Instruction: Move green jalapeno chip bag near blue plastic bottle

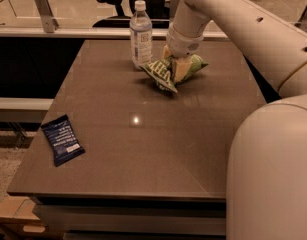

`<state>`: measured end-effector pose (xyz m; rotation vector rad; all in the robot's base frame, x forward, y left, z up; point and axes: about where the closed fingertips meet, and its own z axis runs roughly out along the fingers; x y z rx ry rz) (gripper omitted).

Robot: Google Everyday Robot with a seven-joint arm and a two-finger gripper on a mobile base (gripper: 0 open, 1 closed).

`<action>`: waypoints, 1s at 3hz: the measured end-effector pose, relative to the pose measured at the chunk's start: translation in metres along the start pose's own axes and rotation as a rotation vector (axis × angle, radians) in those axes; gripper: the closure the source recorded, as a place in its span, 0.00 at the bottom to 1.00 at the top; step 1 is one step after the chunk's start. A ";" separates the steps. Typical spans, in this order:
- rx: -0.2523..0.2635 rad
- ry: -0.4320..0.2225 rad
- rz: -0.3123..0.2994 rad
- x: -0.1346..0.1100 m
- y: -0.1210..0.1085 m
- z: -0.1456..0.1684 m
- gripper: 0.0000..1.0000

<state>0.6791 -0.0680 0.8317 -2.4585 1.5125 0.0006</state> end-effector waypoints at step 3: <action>0.001 -0.003 -0.001 -0.001 -0.002 0.006 0.00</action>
Offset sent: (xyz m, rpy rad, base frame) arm 0.0012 0.0013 -0.0023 0.0013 -0.0003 0.0007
